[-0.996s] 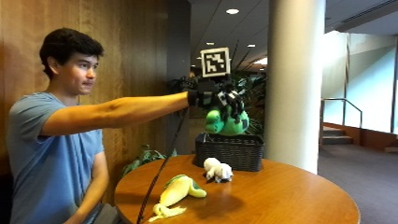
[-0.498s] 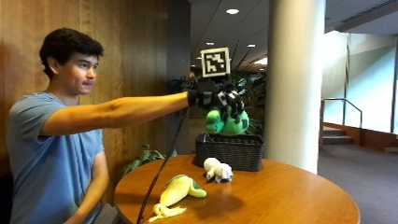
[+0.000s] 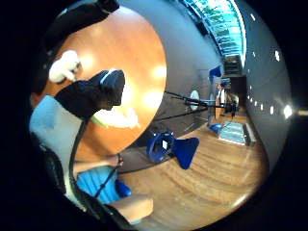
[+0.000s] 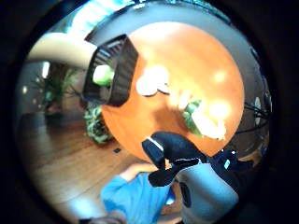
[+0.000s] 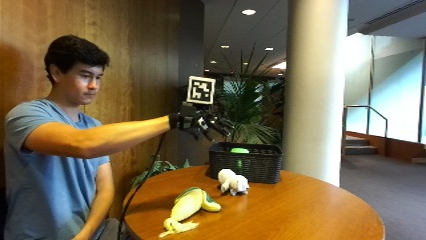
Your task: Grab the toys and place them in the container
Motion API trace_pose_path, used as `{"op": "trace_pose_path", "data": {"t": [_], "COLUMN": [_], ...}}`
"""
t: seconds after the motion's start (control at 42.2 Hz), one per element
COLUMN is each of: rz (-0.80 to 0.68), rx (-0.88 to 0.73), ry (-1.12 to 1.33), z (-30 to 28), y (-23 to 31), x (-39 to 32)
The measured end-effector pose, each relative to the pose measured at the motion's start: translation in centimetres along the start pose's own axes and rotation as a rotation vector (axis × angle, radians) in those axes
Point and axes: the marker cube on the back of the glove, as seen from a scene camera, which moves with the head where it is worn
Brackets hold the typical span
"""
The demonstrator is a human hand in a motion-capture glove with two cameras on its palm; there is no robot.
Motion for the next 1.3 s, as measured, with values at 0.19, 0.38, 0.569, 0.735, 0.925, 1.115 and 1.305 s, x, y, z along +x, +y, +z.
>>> {"op": "trace_pose_path", "data": {"t": [0.19, 0.38, 0.569, 0.735, 0.925, 1.115, 1.305], "rz": [-0.106, -0.006, 0.029, -0.022, -0.060, -0.046, -0.019], "rx": [-0.083, -0.186, -0.250, -0.275, -0.210, -0.085, -0.031], "ry": [0.045, 0.065, 0.025, 0.070, -0.054, -0.082, -0.148], "z": [9.4, 16.0, 19.8, 22.8, 24.8, 24.8, 21.8], "y": [2.1, 2.3, 2.7, 3.0, 3.1, 2.4, 2.1], "x": [6.4, 6.8, 5.1, 5.2, 4.4, 4.0, 4.2]}}
